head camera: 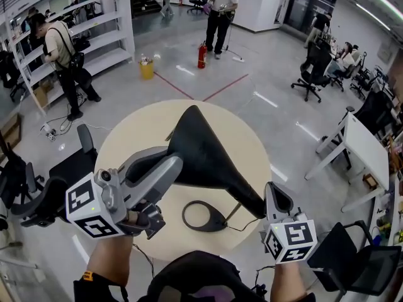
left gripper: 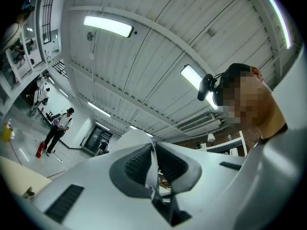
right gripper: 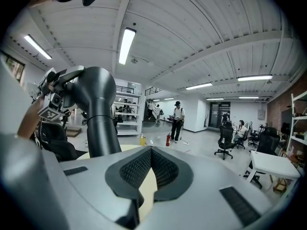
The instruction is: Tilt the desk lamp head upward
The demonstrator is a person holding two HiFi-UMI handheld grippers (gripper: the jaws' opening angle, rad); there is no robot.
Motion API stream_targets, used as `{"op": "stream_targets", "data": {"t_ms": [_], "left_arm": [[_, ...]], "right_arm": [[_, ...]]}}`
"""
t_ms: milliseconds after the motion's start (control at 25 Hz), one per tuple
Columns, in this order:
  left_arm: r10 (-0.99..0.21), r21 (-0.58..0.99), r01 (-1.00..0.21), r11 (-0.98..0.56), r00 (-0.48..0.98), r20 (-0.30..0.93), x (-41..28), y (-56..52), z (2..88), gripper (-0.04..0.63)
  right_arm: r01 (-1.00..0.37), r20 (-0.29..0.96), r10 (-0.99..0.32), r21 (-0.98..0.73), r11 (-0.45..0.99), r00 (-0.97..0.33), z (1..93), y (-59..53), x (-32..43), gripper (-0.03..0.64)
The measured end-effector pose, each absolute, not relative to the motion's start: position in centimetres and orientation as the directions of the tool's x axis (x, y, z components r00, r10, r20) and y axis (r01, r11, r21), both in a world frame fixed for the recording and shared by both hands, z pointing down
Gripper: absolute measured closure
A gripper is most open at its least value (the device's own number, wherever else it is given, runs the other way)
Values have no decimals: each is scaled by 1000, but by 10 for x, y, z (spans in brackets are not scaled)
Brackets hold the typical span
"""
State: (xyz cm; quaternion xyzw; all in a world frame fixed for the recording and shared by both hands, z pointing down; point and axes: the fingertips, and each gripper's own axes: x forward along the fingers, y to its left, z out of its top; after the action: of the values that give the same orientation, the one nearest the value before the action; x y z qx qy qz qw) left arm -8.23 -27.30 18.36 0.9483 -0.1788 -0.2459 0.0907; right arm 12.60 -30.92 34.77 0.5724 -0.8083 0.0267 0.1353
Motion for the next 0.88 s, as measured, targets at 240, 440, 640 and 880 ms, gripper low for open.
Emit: {"op": "stream_targets", "data": {"t_ms": [240, 440, 640, 880], "left_arm": [[-382, 221, -316, -922, 833, -401, -71, -270, 175, 517], [-384, 179, -341, -923, 844, -374, -61, -267, 168, 517], [-387, 136, -362, -922, 855, -344, -49, -263, 164, 517], [-390, 93, -381, -920, 862, -323, -46, -259, 154, 517]], "right_arm": [[-931, 264, -915, 120, 346, -306, 352, -310, 129, 601], [-932, 270, -915, 120, 342, -301, 358, -312, 130, 601], [-931, 273, -914, 127, 342, -299, 362, -312, 131, 601], [-932, 275, -915, 127, 341, -297, 360, -312, 125, 601]]}}
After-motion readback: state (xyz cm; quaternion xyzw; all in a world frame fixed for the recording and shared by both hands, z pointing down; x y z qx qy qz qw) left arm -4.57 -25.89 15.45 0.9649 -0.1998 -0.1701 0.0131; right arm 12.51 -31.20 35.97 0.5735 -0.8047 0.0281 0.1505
